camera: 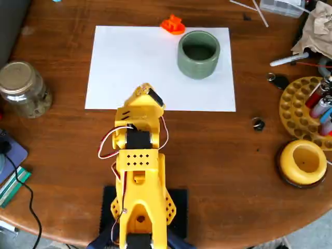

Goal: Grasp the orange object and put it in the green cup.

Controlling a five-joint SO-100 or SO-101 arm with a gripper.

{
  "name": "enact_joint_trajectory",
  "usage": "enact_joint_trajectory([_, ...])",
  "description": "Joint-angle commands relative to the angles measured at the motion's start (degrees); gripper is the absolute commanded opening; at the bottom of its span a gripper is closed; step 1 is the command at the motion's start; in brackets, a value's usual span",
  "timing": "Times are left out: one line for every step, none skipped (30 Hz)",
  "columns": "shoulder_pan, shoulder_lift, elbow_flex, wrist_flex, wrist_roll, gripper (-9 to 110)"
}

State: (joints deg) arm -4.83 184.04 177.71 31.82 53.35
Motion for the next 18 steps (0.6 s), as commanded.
enact_joint_trajectory([-0.35,-9.67,-0.18,-16.17,8.44,0])
enact_joint_trajectory([-0.35,-14.41,-0.18,-21.27,13.01,0])
enact_joint_trajectory([-0.44,-18.72,-0.18,-25.75,17.84,0])
enact_joint_trajectory([-0.97,-22.24,-0.26,-30.67,19.95,0])
enact_joint_trajectory([-1.32,-25.75,-0.53,-33.75,23.2,0])
enact_joint_trajectory([-1.67,-28.92,-0.88,-36.47,25.66,0])
enact_joint_trajectory([-1.76,-31.73,-1.93,-37.79,26.46,0])
enact_joint_trajectory([-1.76,-34.37,-3.25,-38.85,27.69,0])
enact_joint_trajectory([-1.49,-36.83,-4.66,-39.99,27.86,0])
enact_joint_trajectory([-1.32,-38.85,-6.42,-39.99,28.21,0])
enact_joint_trajectory([-1.05,-41.04,-8.0,-40.61,28.65,0])
enact_joint_trajectory([-0.44,-43.86,-9.4,-42.45,29.0,0])
enact_joint_trajectory([0.26,-46.93,-10.55,-44.91,29.36,0])
enact_joint_trajectory([0.88,-50.19,-11.69,-47.2,30.23,0])
enact_joint_trajectory([1.32,-53.35,-12.74,-49.57,31.11,0])
enact_joint_trajectory([1.67,-56.87,-14.06,-52.38,31.2,0])
enact_joint_trajectory([2.11,-60.21,-15.64,-54.4,31.2,0])
enact_joint_trajectory([2.55,-63.63,-17.23,-56.87,31.2,0])
